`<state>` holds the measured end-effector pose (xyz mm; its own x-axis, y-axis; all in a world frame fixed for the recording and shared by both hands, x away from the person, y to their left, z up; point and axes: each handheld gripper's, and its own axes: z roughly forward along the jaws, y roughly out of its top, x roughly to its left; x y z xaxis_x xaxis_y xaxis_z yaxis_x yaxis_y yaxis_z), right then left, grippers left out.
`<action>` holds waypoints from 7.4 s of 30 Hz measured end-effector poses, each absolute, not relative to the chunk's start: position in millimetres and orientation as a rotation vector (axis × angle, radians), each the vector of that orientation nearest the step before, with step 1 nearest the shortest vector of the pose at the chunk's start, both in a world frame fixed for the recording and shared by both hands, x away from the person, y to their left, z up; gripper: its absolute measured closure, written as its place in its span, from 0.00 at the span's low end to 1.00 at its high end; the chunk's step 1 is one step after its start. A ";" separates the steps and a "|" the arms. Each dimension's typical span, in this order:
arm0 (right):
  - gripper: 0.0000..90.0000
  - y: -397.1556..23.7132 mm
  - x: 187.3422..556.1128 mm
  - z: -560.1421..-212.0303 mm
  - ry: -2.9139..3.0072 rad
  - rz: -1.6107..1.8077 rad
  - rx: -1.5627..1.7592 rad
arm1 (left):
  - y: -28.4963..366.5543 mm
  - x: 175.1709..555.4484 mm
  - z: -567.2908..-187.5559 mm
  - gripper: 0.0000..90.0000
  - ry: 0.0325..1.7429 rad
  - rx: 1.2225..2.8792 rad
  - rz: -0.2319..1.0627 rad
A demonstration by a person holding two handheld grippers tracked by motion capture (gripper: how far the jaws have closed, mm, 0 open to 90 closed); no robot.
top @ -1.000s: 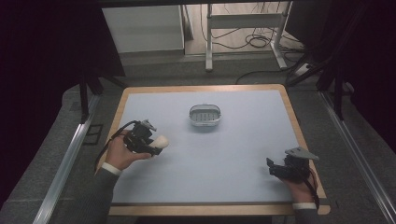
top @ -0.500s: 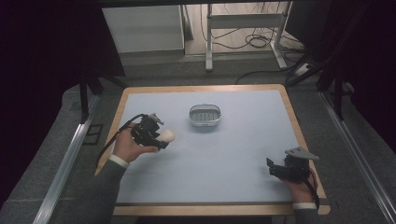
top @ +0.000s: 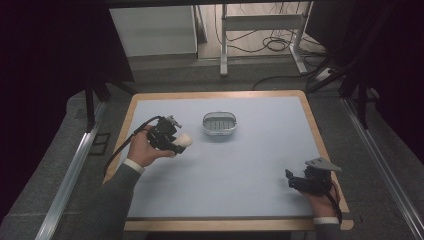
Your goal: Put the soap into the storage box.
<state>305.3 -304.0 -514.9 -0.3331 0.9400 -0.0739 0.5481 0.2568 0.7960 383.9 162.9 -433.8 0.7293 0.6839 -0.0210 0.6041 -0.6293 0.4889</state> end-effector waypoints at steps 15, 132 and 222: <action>0.12 -305.0 305.0 -514.0 1.976 0.919 1.354 | 151.7 394.0 -426.1 0.55 0.946 2.480 0.253; 0.12 -312.7 309.3 -521.2 1.973 0.889 1.383 | 51.9 498.6 -426.3 0.55 0.696 2.596 0.283; 0.12 -312.3 306.5 -520.9 1.966 0.852 1.373 | 200.2 325.2 -504.6 0.30 0.954 2.114 0.227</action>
<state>306.5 -312.3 -520.9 -0.2952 0.9497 -0.1043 0.5733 0.2634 0.7759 325.2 200.2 -504.6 0.7011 0.6975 -0.1478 0.5564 -0.4056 0.7252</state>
